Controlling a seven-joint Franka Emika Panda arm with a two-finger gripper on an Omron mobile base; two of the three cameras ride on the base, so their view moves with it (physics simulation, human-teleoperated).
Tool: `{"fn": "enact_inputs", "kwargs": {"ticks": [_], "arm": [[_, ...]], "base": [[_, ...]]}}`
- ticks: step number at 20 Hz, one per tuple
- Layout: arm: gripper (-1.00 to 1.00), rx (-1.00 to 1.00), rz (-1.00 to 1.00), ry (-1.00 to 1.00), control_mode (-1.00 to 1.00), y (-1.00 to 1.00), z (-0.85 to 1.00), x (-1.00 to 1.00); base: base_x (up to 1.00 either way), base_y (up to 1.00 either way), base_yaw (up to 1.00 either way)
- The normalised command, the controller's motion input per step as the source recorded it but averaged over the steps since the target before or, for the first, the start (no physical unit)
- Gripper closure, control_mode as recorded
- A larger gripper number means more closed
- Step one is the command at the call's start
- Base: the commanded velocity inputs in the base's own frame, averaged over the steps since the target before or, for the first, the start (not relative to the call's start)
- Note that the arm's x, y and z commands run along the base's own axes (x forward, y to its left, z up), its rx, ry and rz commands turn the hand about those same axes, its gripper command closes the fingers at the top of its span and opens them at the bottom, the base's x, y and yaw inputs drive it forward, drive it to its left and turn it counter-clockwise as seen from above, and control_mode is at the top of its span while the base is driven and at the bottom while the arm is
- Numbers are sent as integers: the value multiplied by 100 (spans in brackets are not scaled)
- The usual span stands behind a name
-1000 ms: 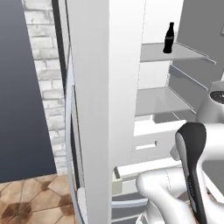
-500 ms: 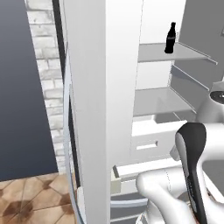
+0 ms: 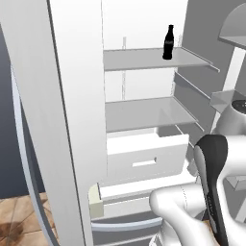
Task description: Open the fridge, grab two sodas, and place both sodas inside the bowl with ice on the dining counter.
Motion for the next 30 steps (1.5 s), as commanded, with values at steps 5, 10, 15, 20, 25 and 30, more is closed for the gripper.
{"fn": "enact_inputs", "kwargs": {"ticks": [5, 10, 15, 20, 25, 30], "arm": [[-100, 0, 0, 0, 100, 0, 0, 0], [-100, 0, 0, 0, 100, 0, 0, 0], [-100, 0, 0, 0, 100, 0, 0, 0], [-100, 5, -7, -21, -100, 44, 14, 24], [-100, 9, -11, -37, -100, 44, 54, 31], [-100, 5, -3, -36, -100, 16, 64, 15]], "base": [[47, 19, -2], [69, 48, 0], [49, 33, 0], [0, 0, 0], [0, 0, 0], [0, 0, 0]]}}
